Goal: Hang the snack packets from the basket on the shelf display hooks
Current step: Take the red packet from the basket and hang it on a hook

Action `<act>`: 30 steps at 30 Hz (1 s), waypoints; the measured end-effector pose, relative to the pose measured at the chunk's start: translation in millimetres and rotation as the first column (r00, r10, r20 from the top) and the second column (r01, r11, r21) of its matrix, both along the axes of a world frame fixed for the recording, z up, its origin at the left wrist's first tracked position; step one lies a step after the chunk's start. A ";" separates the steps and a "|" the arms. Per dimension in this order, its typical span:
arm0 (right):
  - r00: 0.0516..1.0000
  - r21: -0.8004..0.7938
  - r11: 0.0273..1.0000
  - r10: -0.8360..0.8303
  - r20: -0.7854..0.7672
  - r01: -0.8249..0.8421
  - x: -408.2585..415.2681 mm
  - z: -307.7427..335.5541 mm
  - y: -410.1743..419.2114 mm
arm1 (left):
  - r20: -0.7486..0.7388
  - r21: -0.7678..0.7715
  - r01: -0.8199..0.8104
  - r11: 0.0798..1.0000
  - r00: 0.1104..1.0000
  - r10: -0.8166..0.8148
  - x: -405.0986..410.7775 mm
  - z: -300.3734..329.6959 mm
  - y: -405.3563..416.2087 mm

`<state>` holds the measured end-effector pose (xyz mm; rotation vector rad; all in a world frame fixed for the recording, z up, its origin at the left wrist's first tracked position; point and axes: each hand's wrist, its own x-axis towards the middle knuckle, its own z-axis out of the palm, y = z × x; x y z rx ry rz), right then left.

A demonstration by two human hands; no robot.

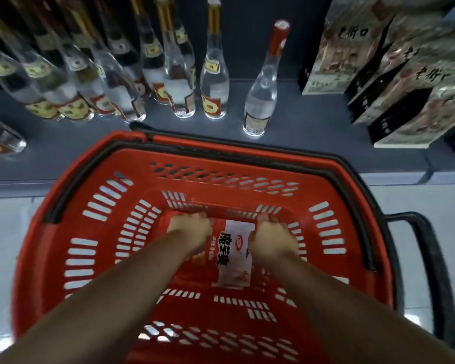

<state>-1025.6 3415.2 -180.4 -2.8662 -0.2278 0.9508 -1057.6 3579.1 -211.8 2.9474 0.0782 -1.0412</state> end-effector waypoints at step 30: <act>0.953 0.014 0.986 -0.154 -0.260 0.164 -7.1 -100.3 -7.1 | 0.010 -0.645 -0.289 0.708 0.923 0.386 19.8 -64.0 71.4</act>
